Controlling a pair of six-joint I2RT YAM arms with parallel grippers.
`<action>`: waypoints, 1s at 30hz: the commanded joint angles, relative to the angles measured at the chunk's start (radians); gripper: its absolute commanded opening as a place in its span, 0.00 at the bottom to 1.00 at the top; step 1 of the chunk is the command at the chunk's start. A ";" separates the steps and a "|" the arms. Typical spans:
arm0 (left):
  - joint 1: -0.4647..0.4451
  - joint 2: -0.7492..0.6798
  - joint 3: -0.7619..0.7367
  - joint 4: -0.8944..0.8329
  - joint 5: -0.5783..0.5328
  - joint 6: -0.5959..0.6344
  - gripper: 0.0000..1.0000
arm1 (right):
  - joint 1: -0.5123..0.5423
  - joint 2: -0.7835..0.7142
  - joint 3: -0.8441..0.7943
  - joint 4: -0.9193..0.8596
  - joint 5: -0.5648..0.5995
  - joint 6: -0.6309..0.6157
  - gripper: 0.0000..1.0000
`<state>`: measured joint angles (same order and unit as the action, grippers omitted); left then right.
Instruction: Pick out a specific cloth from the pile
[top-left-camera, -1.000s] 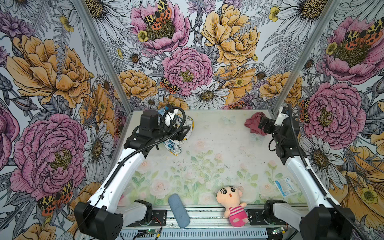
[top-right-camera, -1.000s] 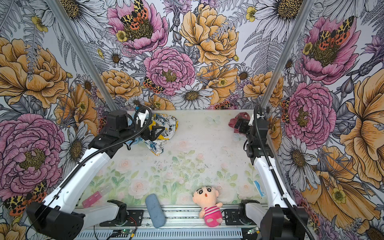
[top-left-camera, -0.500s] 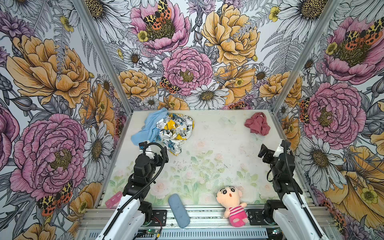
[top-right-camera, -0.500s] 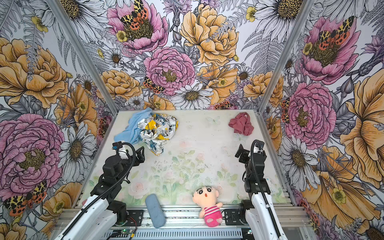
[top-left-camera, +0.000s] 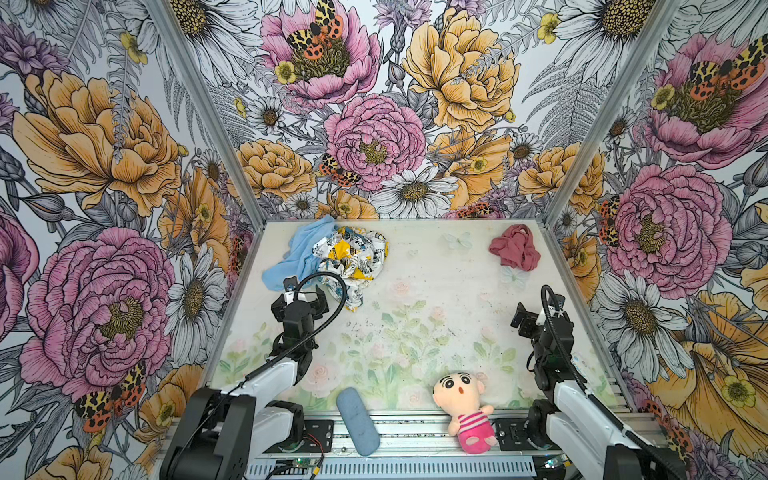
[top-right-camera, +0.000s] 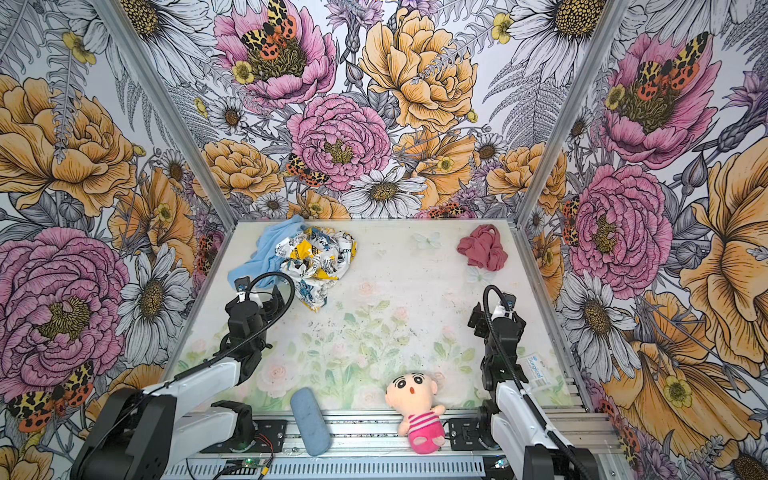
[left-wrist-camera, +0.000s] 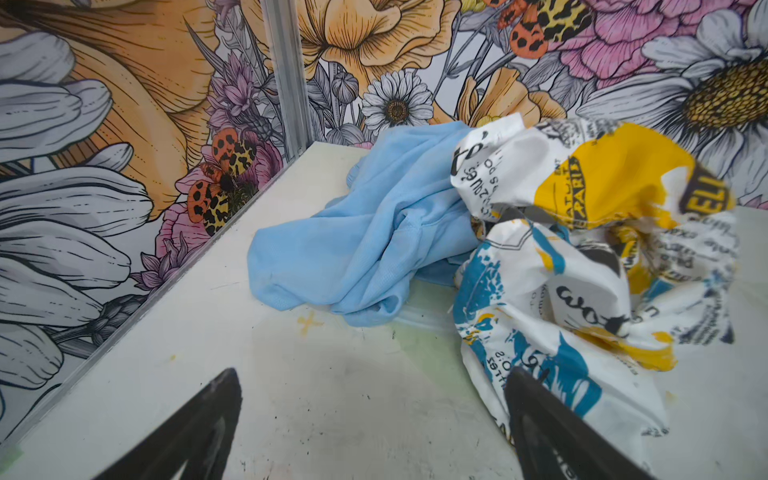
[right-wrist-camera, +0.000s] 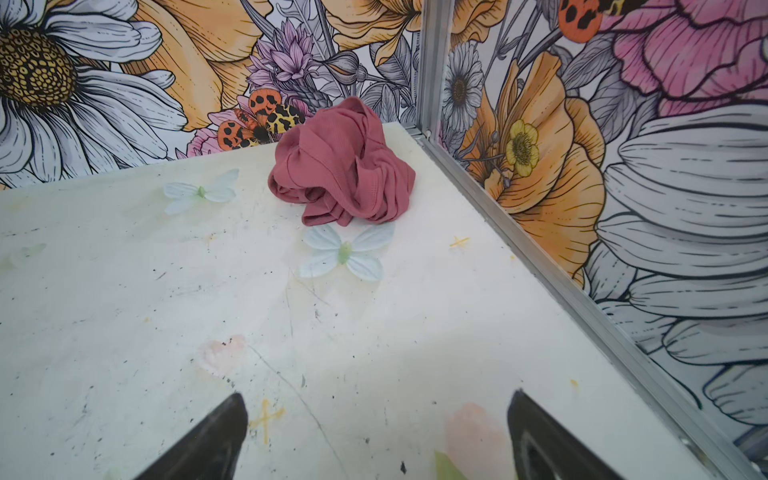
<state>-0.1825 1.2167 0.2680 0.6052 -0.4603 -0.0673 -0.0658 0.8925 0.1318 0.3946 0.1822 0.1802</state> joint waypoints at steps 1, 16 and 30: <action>0.004 0.073 0.052 0.143 -0.013 0.080 0.99 | 0.002 0.075 0.072 0.112 -0.045 -0.049 0.98; 0.116 0.336 0.031 0.491 0.123 0.091 0.99 | -0.009 0.370 0.147 0.390 -0.119 -0.129 1.00; 0.112 0.343 0.071 0.425 0.121 0.095 0.99 | -0.009 0.654 0.073 0.850 -0.189 -0.060 0.99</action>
<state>-0.0631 1.5616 0.3283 1.0248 -0.3470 0.0185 -0.0734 1.5730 0.1772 1.1324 0.0055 0.0971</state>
